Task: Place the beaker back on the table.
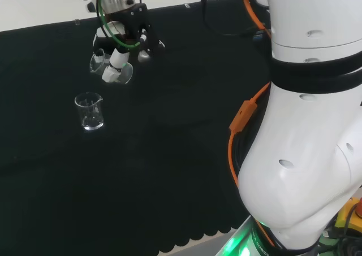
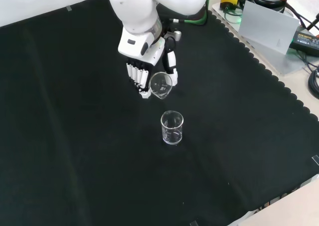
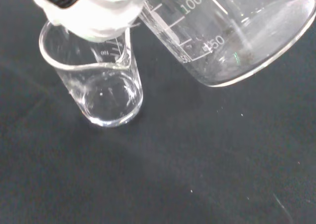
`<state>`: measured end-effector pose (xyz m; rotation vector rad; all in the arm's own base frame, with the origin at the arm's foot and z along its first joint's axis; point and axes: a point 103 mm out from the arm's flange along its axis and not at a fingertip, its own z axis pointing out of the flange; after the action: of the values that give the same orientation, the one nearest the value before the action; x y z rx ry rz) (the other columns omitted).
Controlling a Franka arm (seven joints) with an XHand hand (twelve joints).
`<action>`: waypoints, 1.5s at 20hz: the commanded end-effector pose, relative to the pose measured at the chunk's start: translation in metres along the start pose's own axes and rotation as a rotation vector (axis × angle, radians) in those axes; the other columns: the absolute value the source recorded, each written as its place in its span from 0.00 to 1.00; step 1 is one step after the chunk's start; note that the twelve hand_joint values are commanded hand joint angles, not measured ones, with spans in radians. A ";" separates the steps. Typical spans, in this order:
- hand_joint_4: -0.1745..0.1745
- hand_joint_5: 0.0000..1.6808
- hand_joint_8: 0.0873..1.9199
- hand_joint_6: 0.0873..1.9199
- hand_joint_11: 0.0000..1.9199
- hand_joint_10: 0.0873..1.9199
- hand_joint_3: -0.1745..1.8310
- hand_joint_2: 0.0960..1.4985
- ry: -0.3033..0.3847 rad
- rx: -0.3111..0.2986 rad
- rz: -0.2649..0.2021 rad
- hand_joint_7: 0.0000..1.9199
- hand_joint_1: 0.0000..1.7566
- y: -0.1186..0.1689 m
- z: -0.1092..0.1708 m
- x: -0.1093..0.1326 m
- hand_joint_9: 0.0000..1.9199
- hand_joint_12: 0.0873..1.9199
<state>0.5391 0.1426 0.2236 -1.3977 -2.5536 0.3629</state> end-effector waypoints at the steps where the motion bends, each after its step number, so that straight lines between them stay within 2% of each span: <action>1: 0.16 0.63 0.65 0.47 0.57 0.56 0.00 0.75 0.081 -0.060 -0.022 0.73 0.66 -0.004 0.010 -0.021 0.74 0.50; 10: 0.16 0.63 0.65 0.47 0.57 0.56 0.00 0.75 0.216 -0.151 -0.057 0.72 0.66 0.004 0.034 -0.039 0.73 0.50; 19: 0.14 0.63 0.64 0.47 0.57 0.55 0.00 0.75 0.320 -0.203 -0.082 0.72 0.66 0.010 0.054 -0.049 0.72 0.49; 25: 0.13 0.63 0.64 0.47 0.56 0.55 0.00 0.75 0.381 -0.269 -0.085 0.71 0.66 0.012 0.069 -0.055 0.72 0.49; 30: 0.13 0.63 0.64 0.47 0.56 0.55 0.00 0.75 0.436 -0.293 -0.084 0.71 0.66 0.013 0.085 -0.060 0.71 0.49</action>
<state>0.5581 0.0944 0.1527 -1.2815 -2.3837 -0.2477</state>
